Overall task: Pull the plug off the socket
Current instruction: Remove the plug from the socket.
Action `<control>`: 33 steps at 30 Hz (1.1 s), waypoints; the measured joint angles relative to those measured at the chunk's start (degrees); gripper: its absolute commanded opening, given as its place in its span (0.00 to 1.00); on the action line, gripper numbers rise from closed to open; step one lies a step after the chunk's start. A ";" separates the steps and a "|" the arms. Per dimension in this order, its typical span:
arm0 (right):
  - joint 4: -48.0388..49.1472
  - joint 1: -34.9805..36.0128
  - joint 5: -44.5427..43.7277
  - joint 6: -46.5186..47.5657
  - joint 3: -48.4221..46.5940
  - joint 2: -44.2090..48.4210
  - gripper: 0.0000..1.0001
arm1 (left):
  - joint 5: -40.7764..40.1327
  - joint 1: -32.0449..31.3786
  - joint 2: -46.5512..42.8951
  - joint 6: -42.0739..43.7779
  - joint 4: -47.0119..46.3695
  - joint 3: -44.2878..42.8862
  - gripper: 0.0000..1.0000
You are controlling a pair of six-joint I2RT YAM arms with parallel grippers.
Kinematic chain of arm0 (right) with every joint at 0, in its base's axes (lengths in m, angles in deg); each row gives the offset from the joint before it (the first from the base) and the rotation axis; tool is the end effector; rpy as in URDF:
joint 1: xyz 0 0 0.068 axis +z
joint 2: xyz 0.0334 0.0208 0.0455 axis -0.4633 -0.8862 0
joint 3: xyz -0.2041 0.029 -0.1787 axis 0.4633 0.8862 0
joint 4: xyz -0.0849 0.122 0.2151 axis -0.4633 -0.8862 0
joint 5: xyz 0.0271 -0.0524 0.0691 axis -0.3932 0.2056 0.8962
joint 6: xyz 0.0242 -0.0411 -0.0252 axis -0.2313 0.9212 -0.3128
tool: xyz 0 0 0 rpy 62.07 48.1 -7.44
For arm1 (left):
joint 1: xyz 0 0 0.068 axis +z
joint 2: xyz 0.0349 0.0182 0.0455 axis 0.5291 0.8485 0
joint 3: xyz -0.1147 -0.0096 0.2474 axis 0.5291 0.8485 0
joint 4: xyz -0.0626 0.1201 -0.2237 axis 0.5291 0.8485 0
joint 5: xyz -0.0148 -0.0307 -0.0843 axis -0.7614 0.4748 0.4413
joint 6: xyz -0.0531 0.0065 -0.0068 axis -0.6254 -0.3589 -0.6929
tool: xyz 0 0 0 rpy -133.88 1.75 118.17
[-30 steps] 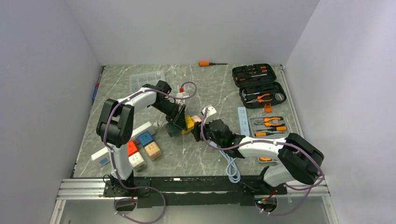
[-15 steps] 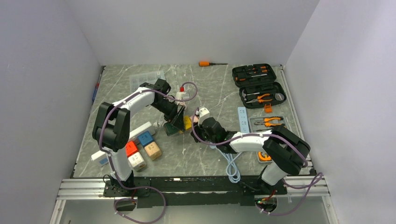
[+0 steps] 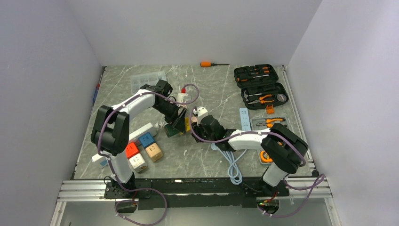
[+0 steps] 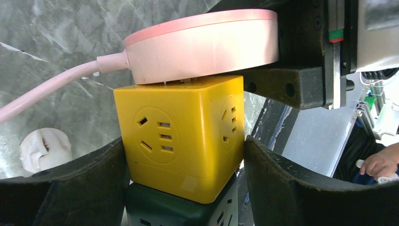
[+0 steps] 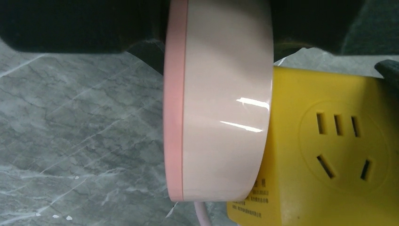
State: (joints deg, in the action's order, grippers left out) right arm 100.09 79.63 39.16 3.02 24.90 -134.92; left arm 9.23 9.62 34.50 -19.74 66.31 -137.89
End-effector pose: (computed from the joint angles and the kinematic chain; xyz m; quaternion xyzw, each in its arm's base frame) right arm 0.1997 0.2498 0.1606 -0.2480 0.8439 0.2267 0.4182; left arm 0.3110 -0.1566 0.2122 0.3670 0.8303 -0.4117 0.0796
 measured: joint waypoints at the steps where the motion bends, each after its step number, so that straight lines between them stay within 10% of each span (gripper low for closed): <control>1: -0.22 -0.04 0.07 -0.02 -0.46 -0.48 0.00 | -0.59 -0.11 -0.13 0.02 -0.11 0.02 0.24; 3: -0.26 -0.11 0.11 -0.04 -0.96 -1.16 0.00 | -1.49 -0.28 -0.52 0.04 -0.42 0.13 0.47; 5: -0.22 -0.09 0.13 -0.09 -0.96 -1.16 0.00 | -1.77 -0.42 -1.07 0.04 -0.76 0.59 0.97; 6: -0.02 -0.09 0.11 -0.09 -0.87 -1.09 0.00 | -1.95 -0.44 -1.27 0.02 -0.76 0.70 0.99; 28: 20.72 5.14 -12.44 14.14 8.85 11.89 0.00 | 19.85 6.69 -3.80 -8.07 -0.26 -0.09 0.99; 33: 23.15 6.40 -15.15 16.11 8.79 10.54 0.00 | 19.93 6.78 -3.39 -9.46 -1.42 0.02 0.52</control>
State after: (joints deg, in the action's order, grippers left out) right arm 123.24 86.03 24.01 19.13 33.69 -124.38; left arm 29.16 16.39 31.11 -29.21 64.89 -137.87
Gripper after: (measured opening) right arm 0.365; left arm 0.782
